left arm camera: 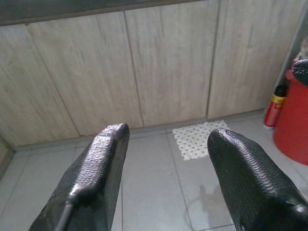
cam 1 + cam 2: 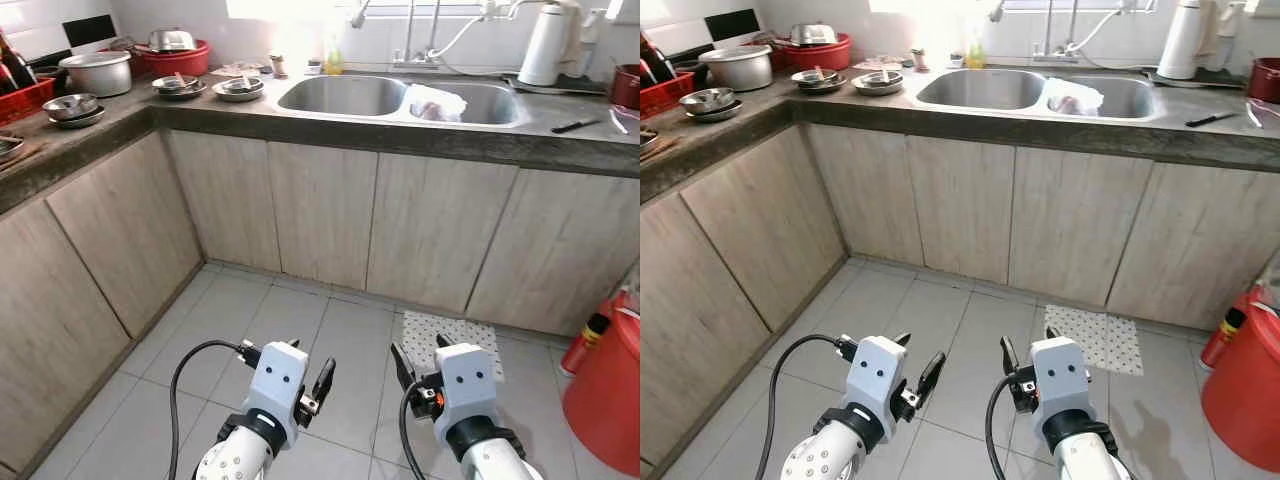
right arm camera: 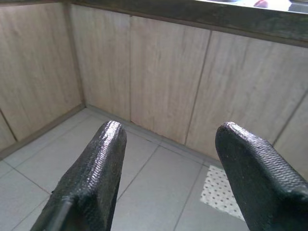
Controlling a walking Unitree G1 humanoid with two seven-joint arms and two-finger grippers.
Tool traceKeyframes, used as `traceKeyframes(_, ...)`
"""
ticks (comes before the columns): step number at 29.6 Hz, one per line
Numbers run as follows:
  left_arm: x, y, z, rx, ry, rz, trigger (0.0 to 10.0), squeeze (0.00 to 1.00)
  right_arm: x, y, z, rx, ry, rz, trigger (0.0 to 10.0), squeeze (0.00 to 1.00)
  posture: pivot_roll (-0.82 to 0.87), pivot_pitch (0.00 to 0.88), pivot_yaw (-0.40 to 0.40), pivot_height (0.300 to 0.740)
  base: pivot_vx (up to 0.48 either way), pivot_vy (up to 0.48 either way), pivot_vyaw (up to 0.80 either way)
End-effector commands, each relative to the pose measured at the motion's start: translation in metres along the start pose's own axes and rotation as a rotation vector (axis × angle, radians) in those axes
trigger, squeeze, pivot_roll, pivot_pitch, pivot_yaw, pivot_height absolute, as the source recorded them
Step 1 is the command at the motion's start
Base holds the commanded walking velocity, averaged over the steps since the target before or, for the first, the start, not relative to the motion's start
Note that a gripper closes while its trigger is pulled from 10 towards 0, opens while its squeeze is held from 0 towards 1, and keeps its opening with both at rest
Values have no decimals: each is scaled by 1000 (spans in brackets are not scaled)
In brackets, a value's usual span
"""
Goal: Kitchen organization
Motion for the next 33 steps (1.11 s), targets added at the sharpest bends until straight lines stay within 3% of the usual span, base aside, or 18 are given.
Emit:
traceKeyframes(1, 1, 1, -4, -18, -3, -9, 10000, 0, 1, 1, -2, -13, -2, -5, 10000, 0, 17, 3, -4, 740, 334, 0, 0)
traceKeyframes(19, 2, 1, -3, -16, -3, -11, 10000, 0, -1, 1, -1, -13, -20, 12, 10000, 0, 21, 5, -8, 740, 370, 0, 0)
traceKeyframes(33, 1, 1, -4, -17, -1, -11, 10000, 0, -3, 4, -1, -7, -24, 13, 10000, 0, 26, 2, -7, 740, 387, 0, 765)
Point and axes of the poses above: a point about 5 cm out from each wrist's last joint towards the gripper, its own y axis pointing out of the wrist towards the gripper, its own z axis along the axis of the wrist's last joint, x = y × z, the point moved 6 cm from there along y, pointing out of the wrist towards the gripper, and after that the axes turned 14 degrees about y, right-handed, at the moved point
